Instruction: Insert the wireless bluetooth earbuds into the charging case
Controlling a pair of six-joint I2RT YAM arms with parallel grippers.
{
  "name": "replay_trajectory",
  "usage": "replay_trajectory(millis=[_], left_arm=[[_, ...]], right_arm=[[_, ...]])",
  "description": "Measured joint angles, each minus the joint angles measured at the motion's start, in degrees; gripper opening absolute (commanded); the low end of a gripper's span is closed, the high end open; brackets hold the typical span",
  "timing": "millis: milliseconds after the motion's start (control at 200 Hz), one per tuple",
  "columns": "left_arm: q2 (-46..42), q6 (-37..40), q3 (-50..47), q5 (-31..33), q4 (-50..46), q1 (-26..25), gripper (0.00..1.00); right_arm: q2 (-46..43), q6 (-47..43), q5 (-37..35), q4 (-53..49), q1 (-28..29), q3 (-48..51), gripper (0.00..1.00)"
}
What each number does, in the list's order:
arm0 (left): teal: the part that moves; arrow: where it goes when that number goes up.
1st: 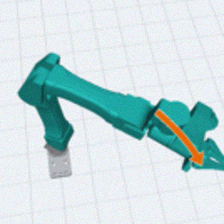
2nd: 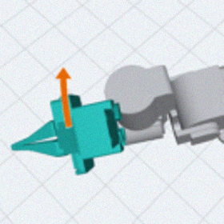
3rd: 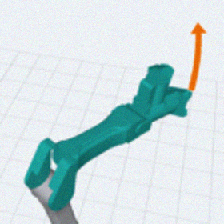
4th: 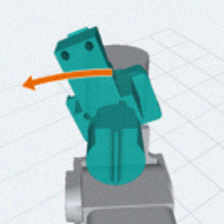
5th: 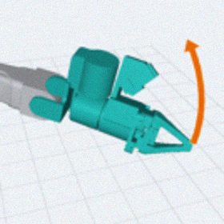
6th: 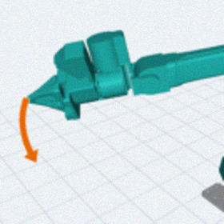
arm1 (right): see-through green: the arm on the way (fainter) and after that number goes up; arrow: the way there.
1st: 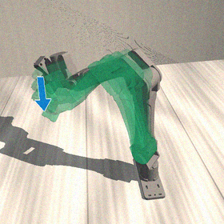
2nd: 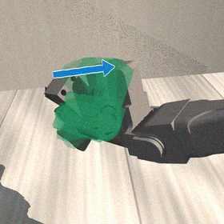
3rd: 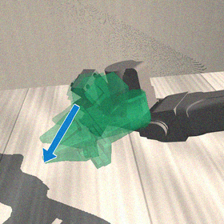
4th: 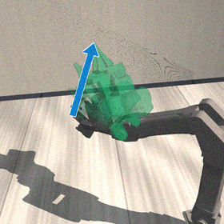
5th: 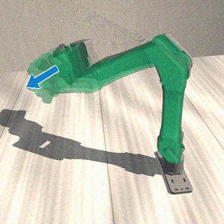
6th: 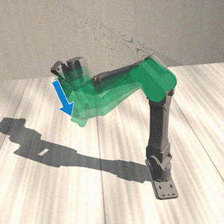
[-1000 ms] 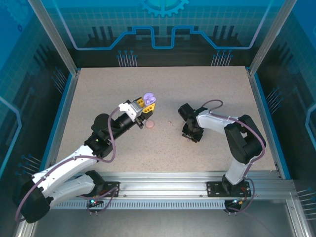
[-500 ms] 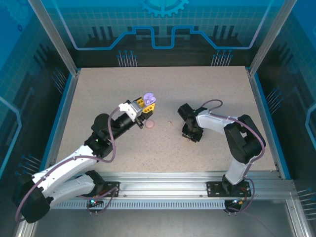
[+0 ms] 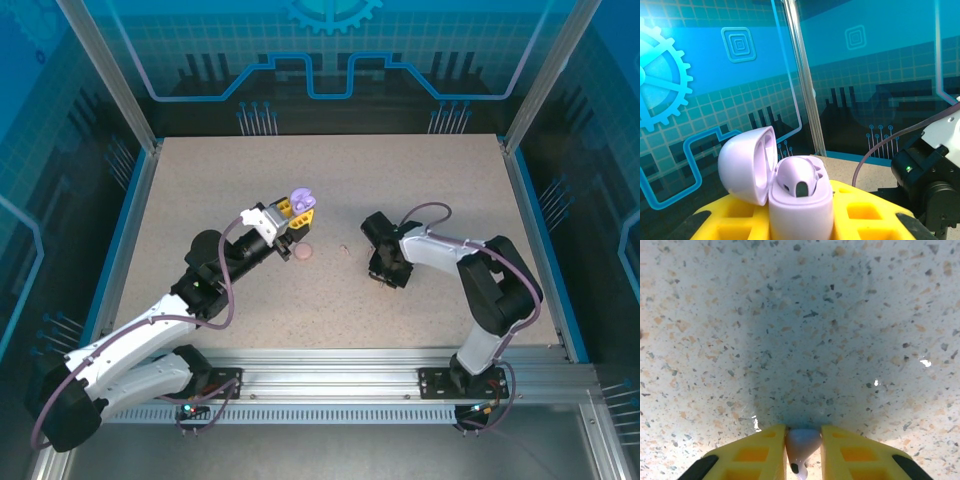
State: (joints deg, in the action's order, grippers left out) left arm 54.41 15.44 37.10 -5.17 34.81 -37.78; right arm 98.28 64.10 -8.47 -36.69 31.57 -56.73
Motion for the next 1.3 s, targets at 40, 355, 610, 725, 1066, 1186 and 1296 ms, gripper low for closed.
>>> replay_trajectory(millis=[40,355,610,725,1066,1186,1296], left_arm=[[0.0,0.0,0.0,0.0,-0.02,0.0,0.0],[0.0,0.0,0.0,-0.02,-0.02,0.0,0.0],[0.0,-0.02,0.0,-0.02,-0.02,0.0,0.0],[0.0,-0.02,0.0,-0.02,-0.02,0.0,0.0],[0.0,-0.02,0.02,-0.04,-0.13,0.0,0.0],[0.0,-0.04,0.02,-0.04,-0.26,0.0,0.0],[0.0,-0.04,0.15,-0.04,-0.44,0.0,0.0]], right_arm=[[-0.24,-0.57,0.0,0.35,0.0,0.33,0.19],[-0.74,-4.85,0.09,1.42,0.33,0.66,0.18],[-3.32,-13.73,0.7,8.59,3.19,0.72,0.15],[-7.17,-18.34,1.01,11.58,3.39,1.46,0.16],[-21.38,-28.81,1.53,15.85,3.39,3.04,0.18],[-25.64,-31.65,1.95,15.56,3.39,1.07,0.18],[-28.13,-33.79,2.67,14.82,3.39,-3.02,0.18]])
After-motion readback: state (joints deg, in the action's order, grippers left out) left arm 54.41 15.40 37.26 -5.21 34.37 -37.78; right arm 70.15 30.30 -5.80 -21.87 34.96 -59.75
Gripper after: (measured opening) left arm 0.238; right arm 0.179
